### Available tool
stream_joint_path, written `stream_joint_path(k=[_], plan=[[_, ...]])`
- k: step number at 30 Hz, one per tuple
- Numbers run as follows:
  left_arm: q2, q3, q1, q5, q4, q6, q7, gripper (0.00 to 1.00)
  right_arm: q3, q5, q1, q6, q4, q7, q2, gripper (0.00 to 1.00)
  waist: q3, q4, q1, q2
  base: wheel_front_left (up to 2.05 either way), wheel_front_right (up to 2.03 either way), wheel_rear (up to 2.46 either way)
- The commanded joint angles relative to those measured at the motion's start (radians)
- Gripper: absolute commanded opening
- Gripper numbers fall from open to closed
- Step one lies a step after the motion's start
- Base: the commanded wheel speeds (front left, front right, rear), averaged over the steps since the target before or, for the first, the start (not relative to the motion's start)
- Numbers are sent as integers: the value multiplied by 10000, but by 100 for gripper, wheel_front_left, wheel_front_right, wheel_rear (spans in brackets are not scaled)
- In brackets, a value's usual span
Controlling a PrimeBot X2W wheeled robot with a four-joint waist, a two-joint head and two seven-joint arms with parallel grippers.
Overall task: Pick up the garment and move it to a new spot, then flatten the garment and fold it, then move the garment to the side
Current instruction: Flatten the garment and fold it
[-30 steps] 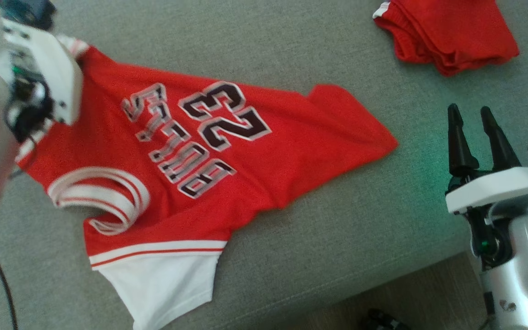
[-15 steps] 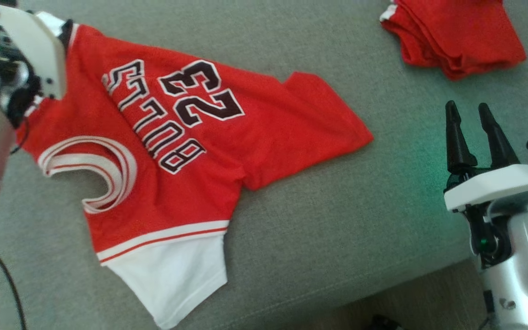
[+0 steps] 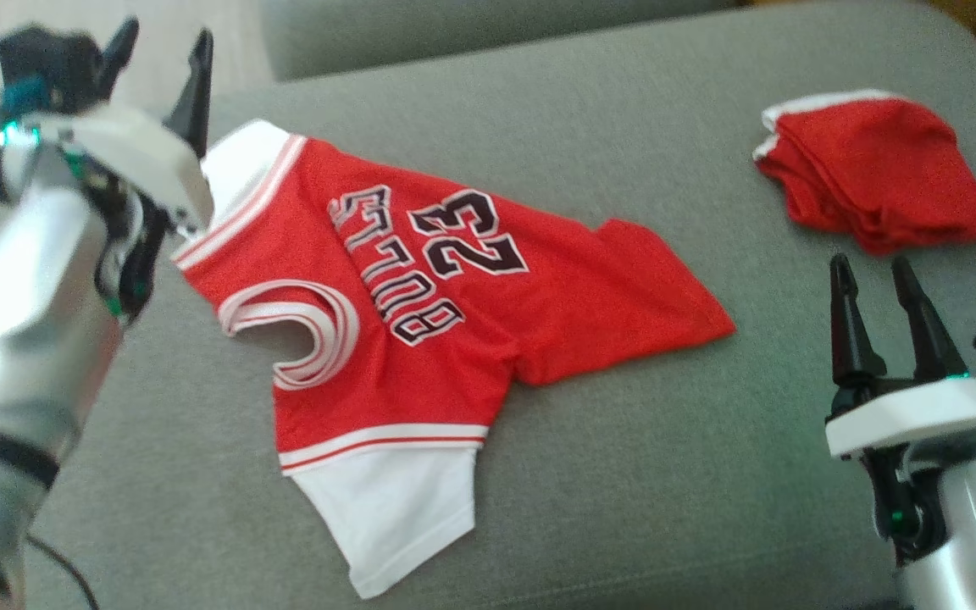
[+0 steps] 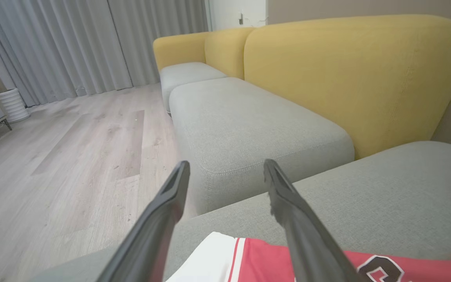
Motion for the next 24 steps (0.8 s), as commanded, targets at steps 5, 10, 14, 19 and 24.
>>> stream_joint_path(k=[5,10,14,19,24], plan=[[1333,1658,2130,22,-3278,1559,-119,100,352,-91,142,-7,-745,-402,-268,100,-770,668,1,0,0,0,0],[1593,3027,5265,471,-6648,3223,-121,100,601,-84,413,-7,-950,-651,-372,100,-831,773,1,0,0,0,0],[1218,3713,7281,1143,-8349,3856,-122,100,678,-168,575,-7,-998,-780,-455,100,-845,799,1,0,0,0,0],[502,4229,8765,1929,-9093,3810,-123,100,791,-342,878,-7,-943,-835,-604,100,-812,855,1,0,0,0,0],[-6,4505,9077,2538,-8913,3438,-123,100,949,-305,925,-7,-852,-830,-689,100,-756,896,1,0,0,0,0]])
